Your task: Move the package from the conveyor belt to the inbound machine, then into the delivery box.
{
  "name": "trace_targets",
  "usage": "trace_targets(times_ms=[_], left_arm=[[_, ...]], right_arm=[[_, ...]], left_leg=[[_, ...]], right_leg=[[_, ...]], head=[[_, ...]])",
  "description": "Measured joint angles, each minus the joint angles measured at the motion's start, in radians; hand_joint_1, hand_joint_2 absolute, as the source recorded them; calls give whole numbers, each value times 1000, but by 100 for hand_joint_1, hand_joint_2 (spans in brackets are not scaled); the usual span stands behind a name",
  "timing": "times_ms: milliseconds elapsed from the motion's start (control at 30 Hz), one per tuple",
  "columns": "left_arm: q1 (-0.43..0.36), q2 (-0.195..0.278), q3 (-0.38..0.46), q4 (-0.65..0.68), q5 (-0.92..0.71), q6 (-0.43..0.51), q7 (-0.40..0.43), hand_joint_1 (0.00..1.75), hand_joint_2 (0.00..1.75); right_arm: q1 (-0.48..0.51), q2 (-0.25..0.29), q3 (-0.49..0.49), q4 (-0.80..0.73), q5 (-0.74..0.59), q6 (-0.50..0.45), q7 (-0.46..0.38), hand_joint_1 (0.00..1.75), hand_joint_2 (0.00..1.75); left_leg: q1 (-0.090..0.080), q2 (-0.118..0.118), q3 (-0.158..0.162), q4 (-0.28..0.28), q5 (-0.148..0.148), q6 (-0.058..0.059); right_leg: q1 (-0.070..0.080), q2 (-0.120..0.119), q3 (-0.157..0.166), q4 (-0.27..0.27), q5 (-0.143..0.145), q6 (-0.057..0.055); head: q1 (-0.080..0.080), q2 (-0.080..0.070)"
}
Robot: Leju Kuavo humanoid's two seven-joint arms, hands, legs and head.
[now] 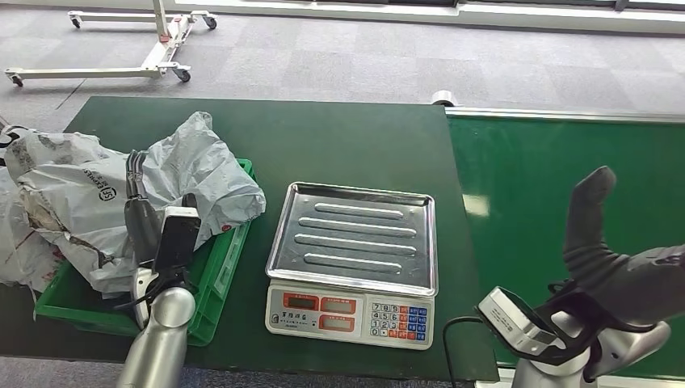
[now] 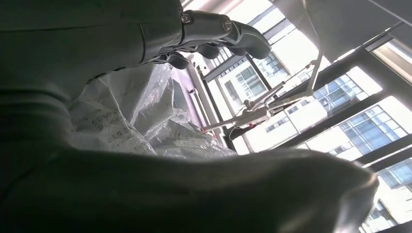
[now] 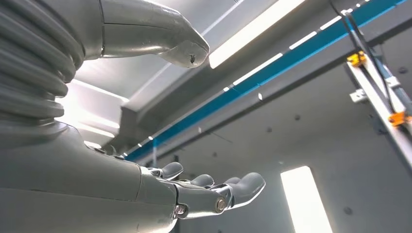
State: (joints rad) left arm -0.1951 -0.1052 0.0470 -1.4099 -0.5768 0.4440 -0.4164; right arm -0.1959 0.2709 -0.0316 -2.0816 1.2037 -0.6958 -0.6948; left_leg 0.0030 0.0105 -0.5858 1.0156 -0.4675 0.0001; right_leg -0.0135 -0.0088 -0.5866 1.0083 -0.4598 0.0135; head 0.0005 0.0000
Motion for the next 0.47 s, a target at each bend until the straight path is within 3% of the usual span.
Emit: trace_targets(times_ms=[133, 300, 367, 467], left_arm=[[12, 4, -11, -28, 23, -17, -10, 0, 0], [20, 23, -39, -31, -118, -70, 82, 0, 0], [24, 28, -51, -32, -36, -155, 44, 0, 0], [37, 35, -63, -48, 179, -322, -86, 0, 0]], right_arm=[[2, 0, -10, 16, -10, 0, 0, 0, 175], [5, -2, -21, 28, -20, 0, 0, 0, 175], [6, -3, -23, 33, -27, 0, 0, 0, 175], [6, -4, -24, 43, -45, 0, 0, 0, 175]], left_leg=[[0, 0, 0, 0, 0, 0], [0, 0, 0, 0, 0, 0], [0, 0, 0, 0, 0, 0], [0, 0, 0, 0, 0, 0]], right_leg=[[0, 0, 0, 0, 0, 0], [0, 0, 0, 0, 0, 0], [0, 0, 0, 0, 0, 0], [0, 0, 0, 0, 0, 0]], head=[[0, 0], [0, 0], [0, 0], [0, 0]])
